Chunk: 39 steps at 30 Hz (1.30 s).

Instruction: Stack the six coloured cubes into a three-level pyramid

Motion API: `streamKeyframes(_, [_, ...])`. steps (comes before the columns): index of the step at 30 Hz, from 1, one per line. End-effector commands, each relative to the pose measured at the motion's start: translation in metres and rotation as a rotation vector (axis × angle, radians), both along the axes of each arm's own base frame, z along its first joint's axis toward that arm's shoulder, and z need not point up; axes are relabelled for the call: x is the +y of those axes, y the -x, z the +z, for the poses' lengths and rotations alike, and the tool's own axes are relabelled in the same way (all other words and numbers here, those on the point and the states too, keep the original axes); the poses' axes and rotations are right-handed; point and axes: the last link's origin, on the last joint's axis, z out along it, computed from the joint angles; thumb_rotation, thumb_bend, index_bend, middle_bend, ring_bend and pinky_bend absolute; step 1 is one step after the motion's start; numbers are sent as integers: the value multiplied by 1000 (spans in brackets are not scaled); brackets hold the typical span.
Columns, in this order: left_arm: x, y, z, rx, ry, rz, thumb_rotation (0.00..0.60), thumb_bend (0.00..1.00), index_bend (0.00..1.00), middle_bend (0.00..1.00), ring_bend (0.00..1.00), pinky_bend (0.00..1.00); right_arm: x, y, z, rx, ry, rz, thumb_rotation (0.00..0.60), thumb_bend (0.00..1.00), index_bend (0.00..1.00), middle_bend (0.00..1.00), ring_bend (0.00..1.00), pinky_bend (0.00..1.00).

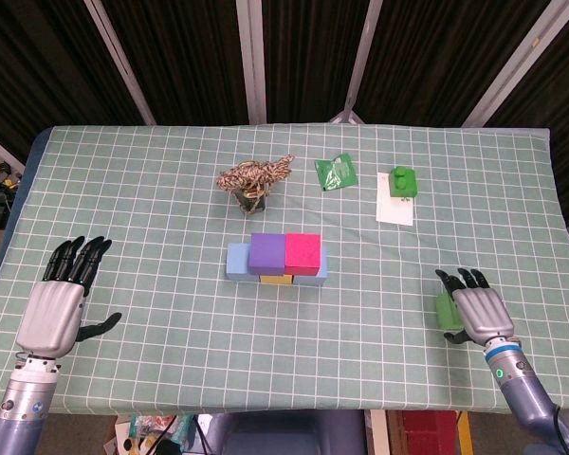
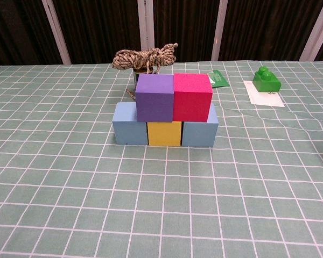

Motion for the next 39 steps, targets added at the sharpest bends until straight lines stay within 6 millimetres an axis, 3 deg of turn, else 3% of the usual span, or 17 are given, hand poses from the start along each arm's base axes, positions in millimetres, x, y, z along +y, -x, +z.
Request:
streamKeyframes(1, [0, 0, 0, 0, 6, 0, 600, 147, 0, 57, 0, 0, 1, 4, 0, 15, -2, -7, 600, 165, 0, 231, 72, 0])
streamKeyframes(21, [-2, -2, 0, -11, 11, -8, 600, 146, 0, 57, 0, 0, -7, 37, -6, 86, 15, -48, 600, 169, 0, 275, 123, 0])
streamKeyframes(31, [-2, -2, -1, -7, 17, -8, 600, 146, 0, 57, 0, 0, -9, 39, -7, 66, 33, -60, 600, 179, 39, 445, 277, 0])
streamKeyframes(39, [-2, -2, -1, -9, 16, -8, 600, 147, 0, 57, 0, 0, -13, 35, -9, -15, 87, -113, 600, 179, 65, 468, 306, 0])
